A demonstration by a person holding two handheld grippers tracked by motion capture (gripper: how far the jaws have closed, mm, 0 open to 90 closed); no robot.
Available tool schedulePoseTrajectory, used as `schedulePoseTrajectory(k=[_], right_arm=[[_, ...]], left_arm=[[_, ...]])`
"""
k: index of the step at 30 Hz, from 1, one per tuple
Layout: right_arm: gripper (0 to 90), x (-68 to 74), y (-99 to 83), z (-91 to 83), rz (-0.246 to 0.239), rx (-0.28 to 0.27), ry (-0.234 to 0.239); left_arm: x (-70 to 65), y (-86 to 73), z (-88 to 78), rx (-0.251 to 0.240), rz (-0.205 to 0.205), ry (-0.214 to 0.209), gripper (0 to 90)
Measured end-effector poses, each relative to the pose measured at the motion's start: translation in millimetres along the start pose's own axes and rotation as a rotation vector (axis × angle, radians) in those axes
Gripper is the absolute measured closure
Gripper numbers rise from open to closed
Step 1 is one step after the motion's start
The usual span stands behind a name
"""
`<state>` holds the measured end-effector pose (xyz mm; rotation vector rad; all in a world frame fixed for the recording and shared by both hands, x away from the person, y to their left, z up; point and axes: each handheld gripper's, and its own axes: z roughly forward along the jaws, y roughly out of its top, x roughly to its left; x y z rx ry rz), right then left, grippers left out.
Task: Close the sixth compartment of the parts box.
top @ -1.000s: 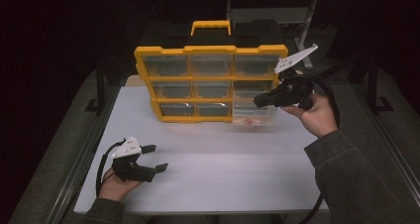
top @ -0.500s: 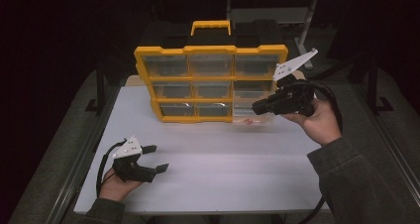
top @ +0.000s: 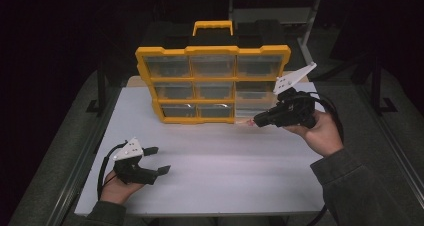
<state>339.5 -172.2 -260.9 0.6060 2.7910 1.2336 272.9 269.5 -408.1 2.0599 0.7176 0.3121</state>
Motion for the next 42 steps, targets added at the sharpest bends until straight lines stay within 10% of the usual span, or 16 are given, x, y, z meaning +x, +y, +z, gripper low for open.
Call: schedulePoseTrajectory(k=[42], right_arm=[[88.7,-10.4,-21.3,23.9,0.021,0.075,-0.036]], left_arm=[[-0.6,-0.2,0.4,-0.009,-0.008,0.002,19.7]])
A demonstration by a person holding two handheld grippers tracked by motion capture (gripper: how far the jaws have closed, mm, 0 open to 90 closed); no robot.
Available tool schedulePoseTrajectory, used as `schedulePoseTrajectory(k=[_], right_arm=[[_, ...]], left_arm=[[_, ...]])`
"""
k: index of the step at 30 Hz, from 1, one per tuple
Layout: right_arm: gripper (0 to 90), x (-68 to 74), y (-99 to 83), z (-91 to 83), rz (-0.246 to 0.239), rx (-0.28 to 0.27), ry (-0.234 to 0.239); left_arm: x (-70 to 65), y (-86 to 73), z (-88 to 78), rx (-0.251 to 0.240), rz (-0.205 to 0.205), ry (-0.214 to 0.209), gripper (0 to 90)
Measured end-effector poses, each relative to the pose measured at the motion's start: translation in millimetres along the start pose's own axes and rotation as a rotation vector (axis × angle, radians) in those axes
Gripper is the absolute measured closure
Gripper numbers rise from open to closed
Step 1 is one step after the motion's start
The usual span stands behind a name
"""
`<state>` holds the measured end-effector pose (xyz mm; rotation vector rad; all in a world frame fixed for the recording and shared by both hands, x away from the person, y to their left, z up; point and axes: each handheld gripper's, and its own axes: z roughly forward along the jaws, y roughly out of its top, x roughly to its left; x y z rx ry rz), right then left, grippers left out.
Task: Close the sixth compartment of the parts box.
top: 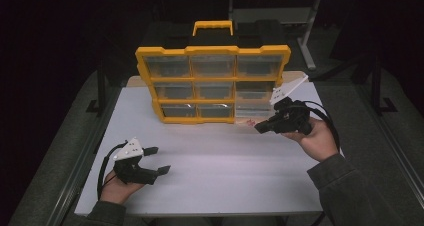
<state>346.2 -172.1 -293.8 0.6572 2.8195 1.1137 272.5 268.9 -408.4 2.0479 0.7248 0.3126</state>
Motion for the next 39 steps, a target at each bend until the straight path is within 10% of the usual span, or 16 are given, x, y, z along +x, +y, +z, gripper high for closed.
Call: schedulePoseTrajectory(k=[39], right_arm=[[88.9,-11.0,10.1,1.7,0.011,0.02,-0.061]], left_arm=[[2.4,0.1,-1.4,0.008,0.016,0.003,19.7]])
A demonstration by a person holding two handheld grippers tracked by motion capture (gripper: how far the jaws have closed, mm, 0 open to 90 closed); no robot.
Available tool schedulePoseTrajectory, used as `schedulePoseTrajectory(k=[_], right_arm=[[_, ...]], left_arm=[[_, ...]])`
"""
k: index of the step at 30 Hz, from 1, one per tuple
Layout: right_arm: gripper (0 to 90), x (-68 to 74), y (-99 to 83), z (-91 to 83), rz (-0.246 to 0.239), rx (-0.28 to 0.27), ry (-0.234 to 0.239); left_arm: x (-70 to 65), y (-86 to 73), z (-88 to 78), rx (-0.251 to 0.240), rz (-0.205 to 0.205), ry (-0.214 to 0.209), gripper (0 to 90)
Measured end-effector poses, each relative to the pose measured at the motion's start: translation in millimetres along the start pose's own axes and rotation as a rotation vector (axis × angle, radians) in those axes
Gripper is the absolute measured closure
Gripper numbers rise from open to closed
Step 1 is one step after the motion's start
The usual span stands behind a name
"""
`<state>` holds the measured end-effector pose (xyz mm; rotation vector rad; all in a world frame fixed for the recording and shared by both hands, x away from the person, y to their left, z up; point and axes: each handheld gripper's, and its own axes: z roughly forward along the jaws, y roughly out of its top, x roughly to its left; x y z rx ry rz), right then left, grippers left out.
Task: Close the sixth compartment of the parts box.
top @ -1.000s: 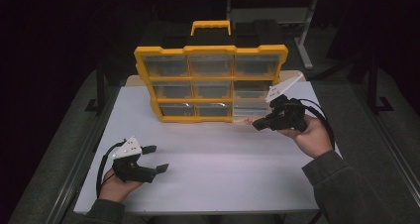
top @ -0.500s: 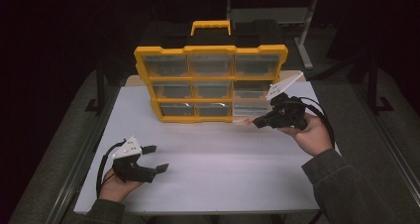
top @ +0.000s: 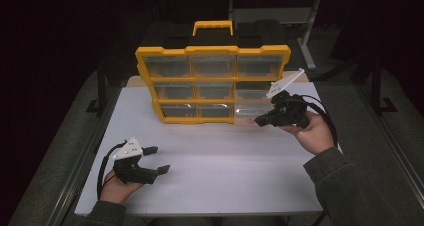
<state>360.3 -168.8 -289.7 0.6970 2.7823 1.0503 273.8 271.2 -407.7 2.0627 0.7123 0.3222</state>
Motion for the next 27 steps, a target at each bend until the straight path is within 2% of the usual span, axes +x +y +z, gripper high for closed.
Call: schedulePoseTrajectory(k=[15,27], right_arm=[[88.9,0.0,5.8,-0.6,0.0,0.006,-0.007],[88.9,-13.6,11.0,-0.4,0.031,0.009,-0.034]], left_arm=[[-0.5,0.5,-0.3,-0.001,0.003,-0.002,19.6],[0.1,0.4,-0.7,-0.001,-0.004,0.001,19.7]])
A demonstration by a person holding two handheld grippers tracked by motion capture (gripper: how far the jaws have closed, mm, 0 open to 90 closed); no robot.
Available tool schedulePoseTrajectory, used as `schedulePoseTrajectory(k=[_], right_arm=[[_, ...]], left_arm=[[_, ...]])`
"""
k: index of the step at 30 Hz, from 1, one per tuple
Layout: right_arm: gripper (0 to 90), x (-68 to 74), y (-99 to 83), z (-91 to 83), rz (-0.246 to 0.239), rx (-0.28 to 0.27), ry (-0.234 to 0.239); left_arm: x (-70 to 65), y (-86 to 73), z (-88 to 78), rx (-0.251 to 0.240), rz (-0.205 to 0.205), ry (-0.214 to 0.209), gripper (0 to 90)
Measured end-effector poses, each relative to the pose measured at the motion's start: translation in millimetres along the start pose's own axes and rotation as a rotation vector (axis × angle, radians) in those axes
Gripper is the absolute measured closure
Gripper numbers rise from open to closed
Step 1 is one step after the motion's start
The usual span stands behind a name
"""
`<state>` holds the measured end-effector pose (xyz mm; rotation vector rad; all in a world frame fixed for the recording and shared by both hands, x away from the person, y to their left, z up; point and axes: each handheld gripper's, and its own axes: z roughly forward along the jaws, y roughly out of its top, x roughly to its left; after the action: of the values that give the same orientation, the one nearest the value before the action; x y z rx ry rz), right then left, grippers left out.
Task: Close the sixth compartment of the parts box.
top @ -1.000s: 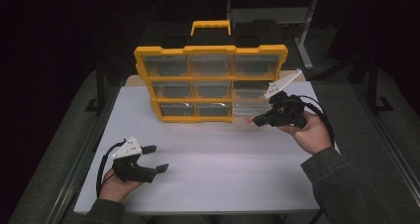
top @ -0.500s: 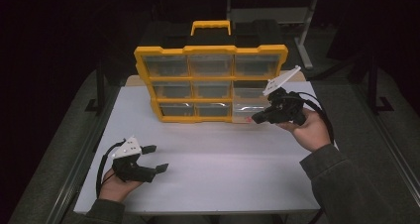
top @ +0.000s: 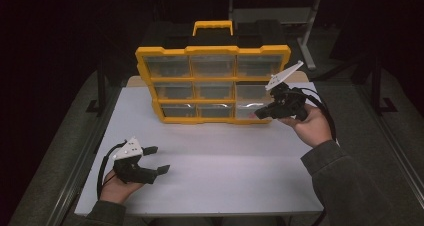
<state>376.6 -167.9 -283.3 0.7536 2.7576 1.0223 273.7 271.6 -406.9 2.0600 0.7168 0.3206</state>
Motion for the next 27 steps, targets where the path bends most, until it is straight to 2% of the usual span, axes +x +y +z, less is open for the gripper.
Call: schedulePoseTrajectory(k=[10,27], right_arm=[[88.9,-7.9,8.1,4.6,0.012,0.008,-0.013],[88.9,-12.6,13.1,5.2,0.014,0.017,-0.008]], left_arm=[[-0.1,-0.2,-0.8,-0.007,-0.008,0.001,19.6],[0.4,0.1,-0.9,-0.001,-0.007,0.001,19.7]])
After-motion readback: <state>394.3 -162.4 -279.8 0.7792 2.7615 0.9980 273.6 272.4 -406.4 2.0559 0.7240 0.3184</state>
